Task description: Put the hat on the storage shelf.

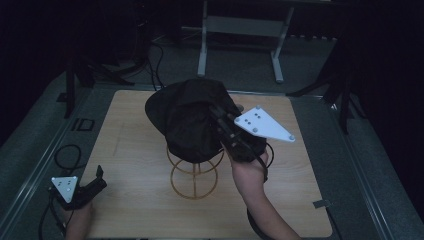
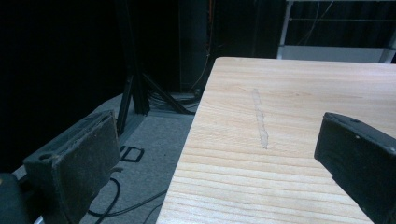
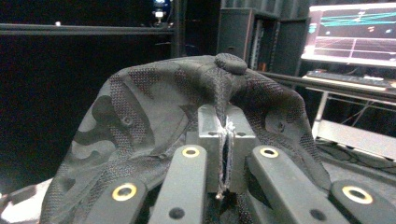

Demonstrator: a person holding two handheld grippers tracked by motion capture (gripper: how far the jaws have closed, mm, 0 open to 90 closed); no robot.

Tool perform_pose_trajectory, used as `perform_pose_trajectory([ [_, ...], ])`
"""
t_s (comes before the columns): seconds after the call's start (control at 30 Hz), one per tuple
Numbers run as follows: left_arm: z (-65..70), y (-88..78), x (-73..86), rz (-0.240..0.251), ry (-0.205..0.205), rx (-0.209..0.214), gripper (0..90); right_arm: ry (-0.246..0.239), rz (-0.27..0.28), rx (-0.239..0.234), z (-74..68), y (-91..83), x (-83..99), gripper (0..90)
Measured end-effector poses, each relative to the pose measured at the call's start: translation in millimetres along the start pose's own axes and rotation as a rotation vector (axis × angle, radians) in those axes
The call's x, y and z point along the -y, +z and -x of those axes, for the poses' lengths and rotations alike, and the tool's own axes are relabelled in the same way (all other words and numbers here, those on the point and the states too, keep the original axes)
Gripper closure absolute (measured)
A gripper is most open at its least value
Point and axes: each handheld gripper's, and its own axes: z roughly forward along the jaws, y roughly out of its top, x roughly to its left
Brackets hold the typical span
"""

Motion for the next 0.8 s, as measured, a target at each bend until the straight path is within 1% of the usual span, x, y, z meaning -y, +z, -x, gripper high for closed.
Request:
perform_pose_trajectory([
  [0.07, 0.2, -0.1, 0.0, -0.002, -0.002, 0.0, 0.6, 0.004, -0.009, -0.013, -2.1, -0.4, 4.5, 87.8],
  [0.13, 0.2, 0.0, -0.1, -0.004, -0.003, 0.001, 0.6, -0.007, -0.024, -0.014, -5.0, -0.7, 11.0, 87.7],
  [0.17, -0.1, -0.2, -0.2, -0.007, 0.002, 0.0, 0.6, -0.007, -0.028, -0.018, -5.7, -0.6, 13.3, 87.7],
  [0.3, 0.2, 0.0, -0.1, -0.002, -0.002, 0.0, 0.6, -0.013, -0.055, -0.023, -8.2, 0.5, 26.1, 87.7],
  [0.57, 0.2, -0.1, -0.1, -0.002, -0.001, -0.001, 0.6, -0.009, -0.116, -0.022, -7.4, 5.6, 47.8, 87.6],
  [0.8, 0.3, -0.2, 0.0, -0.001, -0.001, -0.002, 0.6, 0.017, -0.153, -0.033, -3.1, 8.8, 65.4, 87.5],
])
